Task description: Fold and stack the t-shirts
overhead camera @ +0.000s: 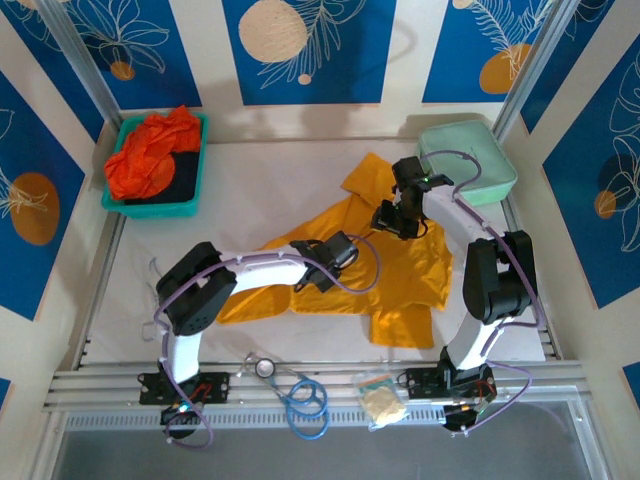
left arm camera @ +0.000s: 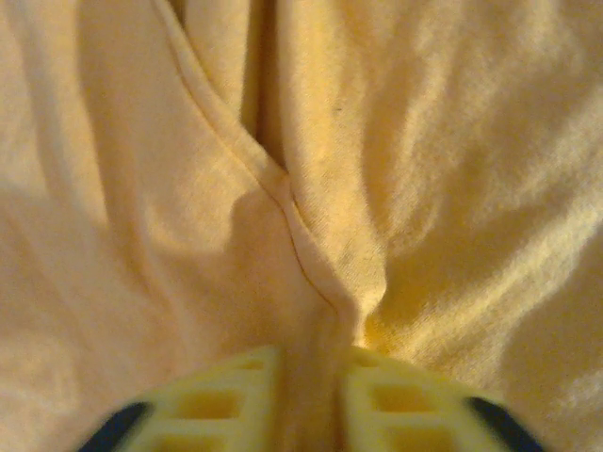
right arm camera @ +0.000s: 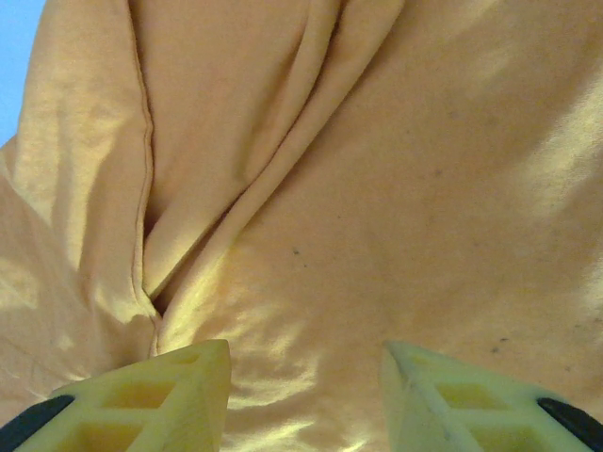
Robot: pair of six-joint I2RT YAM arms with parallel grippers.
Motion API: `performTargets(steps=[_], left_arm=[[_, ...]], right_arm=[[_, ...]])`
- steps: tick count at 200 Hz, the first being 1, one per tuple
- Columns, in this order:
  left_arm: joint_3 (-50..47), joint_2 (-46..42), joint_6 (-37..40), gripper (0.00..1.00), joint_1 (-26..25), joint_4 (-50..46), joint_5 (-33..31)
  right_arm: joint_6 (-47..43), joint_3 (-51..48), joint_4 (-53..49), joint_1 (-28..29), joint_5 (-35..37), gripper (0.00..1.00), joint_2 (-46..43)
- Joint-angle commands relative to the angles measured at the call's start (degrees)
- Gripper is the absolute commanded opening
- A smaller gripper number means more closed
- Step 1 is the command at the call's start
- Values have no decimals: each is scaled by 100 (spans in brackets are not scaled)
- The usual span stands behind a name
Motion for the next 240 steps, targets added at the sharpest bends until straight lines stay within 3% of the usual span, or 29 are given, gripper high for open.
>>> performTargets(steps=[1,31,53,106,148,199,213,219,230,240], left_arm=[[123,-277,-108,0,-22,-93,-258],[439,-627,-145,0,103,-456,-1271],[796,-750,76,0,576,-742,-1790],[2038,-345,705,0,2202,-928,-1653],[3941,926,1121,0,3212,-1122,-1593],[6653,3206,1686,1,3826,-1905,-2049],[6857,3501,1683,11,3927,-2039,-2271],[6847,3548,1667,23,3950,-2027,-2368],[6844,3583,1605,58,3996,-2056,-2389],[6835,3554,1614,72,3999,-2068,-2344]], right_arm=[[-61,-25,-96,-28,-161,46,-159],[-58,-48,-81,-22,-176,46,-140],[-65,-57,-63,-11,-195,46,-132],[-59,-86,-16,20,-233,46,-42],[-37,-24,2,139,-259,46,203],[3,133,10,342,-243,46,553],[12,165,8,396,-231,46,640],[12,185,-6,423,-224,46,672],[31,211,-5,457,-190,46,723],[42,237,-17,485,-180,46,762]])
